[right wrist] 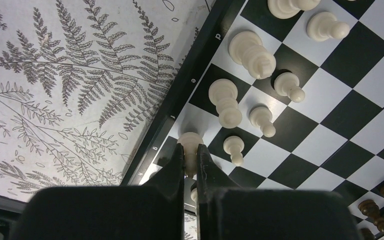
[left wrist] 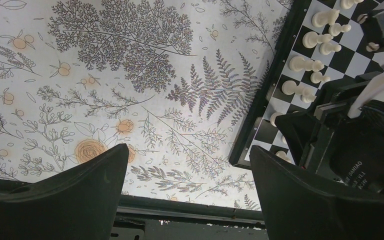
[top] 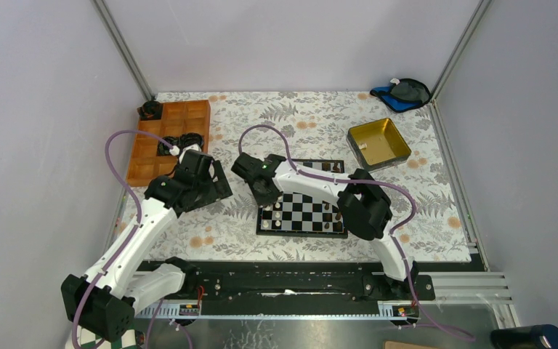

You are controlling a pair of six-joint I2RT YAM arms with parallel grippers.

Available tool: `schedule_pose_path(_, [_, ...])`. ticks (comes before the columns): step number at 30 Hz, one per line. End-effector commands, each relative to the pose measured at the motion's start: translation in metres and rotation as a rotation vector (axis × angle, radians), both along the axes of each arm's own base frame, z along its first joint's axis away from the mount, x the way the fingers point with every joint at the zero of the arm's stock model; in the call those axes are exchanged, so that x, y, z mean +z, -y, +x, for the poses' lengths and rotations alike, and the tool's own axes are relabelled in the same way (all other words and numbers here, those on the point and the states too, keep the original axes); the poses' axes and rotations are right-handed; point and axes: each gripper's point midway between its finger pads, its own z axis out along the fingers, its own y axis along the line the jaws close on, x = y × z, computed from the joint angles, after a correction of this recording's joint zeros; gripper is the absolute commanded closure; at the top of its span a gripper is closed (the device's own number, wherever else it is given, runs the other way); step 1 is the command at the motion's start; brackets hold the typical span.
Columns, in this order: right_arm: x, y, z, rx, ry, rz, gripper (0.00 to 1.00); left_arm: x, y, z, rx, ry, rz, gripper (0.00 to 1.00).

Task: Set up the chess pieces on the board
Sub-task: Place the chess piece on the chessboard.

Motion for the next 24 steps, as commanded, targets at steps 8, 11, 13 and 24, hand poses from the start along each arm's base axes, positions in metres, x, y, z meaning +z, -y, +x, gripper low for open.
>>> schedule_pose_path(8, [-0.005, 0.0, 0.008, 0.004, 0.027, -0.009, 1.0, 0.0, -0.005, 0.0, 0.006, -0.004, 0.02, 0.01])
schedule_pose_path(11, [-0.007, 0.001, 0.01, 0.001, 0.031, -0.016, 1.0, -0.001, -0.005, 0.0, 0.007, -0.006, 0.021, 0.01])
schedule_pose_path(13, [-0.008, 0.001, 0.01, 0.001, 0.032, -0.017, 1.0, -0.001, -0.005, 0.0, 0.007, -0.006, 0.021, 0.01])
schedule_pose_path(24, [-0.007, 0.001, 0.018, -0.007, 0.051, -0.021, 1.0, -0.002, -0.005, 0.001, 0.003, -0.009, 0.021, 0.01])
